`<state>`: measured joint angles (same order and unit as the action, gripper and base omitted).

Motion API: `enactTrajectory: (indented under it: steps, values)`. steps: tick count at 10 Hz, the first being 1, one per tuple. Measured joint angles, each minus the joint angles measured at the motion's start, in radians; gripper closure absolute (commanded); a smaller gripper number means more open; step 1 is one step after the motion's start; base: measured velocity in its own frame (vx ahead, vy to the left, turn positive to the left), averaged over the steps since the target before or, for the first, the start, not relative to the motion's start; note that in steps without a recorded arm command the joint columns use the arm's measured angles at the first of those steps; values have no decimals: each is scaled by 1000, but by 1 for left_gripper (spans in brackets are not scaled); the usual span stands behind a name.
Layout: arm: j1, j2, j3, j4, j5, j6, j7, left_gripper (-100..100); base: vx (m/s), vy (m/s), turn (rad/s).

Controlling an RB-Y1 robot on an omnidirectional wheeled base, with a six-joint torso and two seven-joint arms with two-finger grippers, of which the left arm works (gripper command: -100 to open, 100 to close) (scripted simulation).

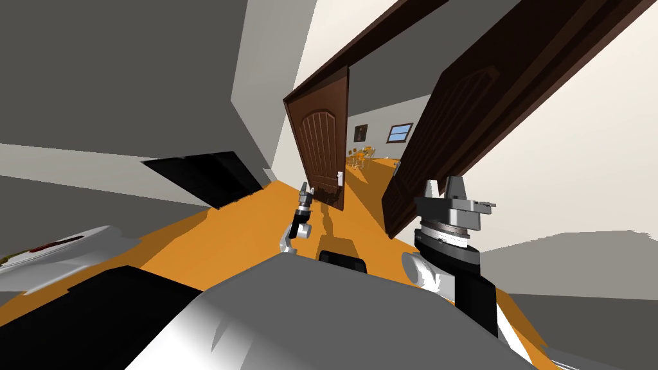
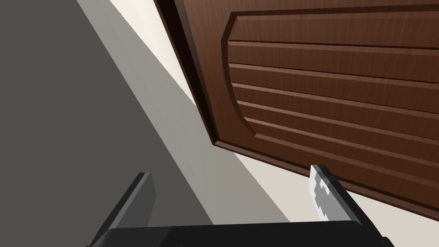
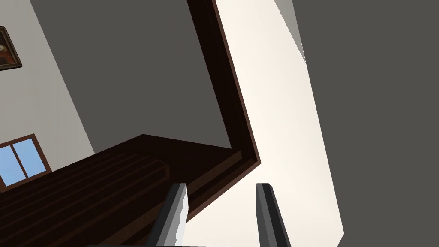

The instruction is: Push the door open

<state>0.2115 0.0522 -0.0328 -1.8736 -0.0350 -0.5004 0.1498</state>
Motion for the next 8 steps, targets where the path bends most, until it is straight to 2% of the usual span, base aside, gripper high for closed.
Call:
enactTrajectory:
  steps: [1,4,8]
  values:
    - [-16,5,0,30,2,-1,2,-100,86,38,-24]
    - [-78,6,-17,132,0,-1,-3,-100,89,46,-18]
    - [-125,10,-30,222,0,7,-4,-100,63,27,-14]
